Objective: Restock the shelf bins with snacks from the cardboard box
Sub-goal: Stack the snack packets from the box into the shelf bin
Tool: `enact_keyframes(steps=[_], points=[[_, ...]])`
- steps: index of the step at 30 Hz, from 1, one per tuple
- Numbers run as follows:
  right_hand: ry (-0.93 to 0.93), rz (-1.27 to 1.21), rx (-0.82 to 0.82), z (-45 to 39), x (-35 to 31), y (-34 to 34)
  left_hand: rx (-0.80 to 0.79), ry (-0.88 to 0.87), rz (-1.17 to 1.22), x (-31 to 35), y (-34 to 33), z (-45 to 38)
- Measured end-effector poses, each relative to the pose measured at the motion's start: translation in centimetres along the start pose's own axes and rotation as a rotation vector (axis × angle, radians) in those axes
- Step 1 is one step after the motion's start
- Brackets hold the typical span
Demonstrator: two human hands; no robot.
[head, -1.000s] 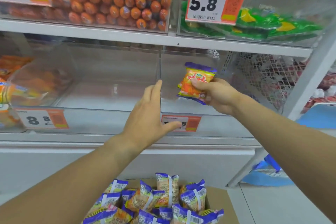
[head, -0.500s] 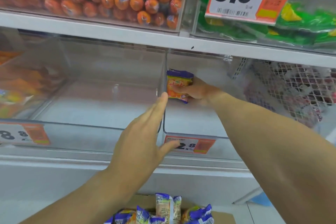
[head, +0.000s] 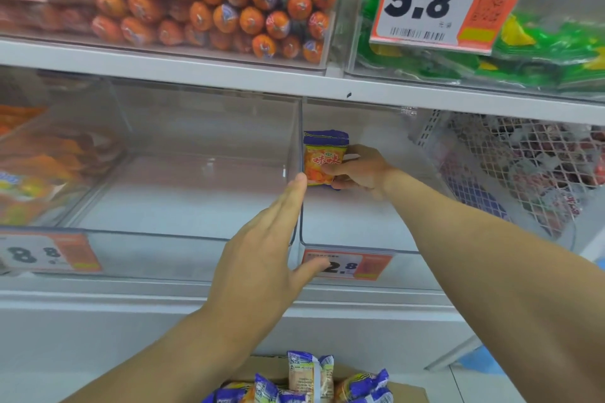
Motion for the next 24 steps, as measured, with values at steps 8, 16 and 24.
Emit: enact_keyframes(steps=[8, 16, 24], points=[[0.004, 0.206, 0.128, 0.6, -0.9, -0.4, -0.021, 0.0, 0.032, -0.1, 0.0, 0.3], [0.207, 0.361, 0.273, 8.7, -2.9, 4.6, -0.131, 0.031, 0.109, 0.1, 1.0, -0.4], [0.198, 0.421, -0.392, 26.7, 1.3, 1.9, -0.574, -0.074, 0.155, 1.6, 1.7, 7.6]])
Point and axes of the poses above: each hand's wrist, its own z-axis away from the middle knuckle, its own y-axis out of the back of the hand, x = y × z, the point moved 1 cm from there along -z, towards the middle knuckle, and after that the axes turned 9 degrees about x, right-handed, at the moved point
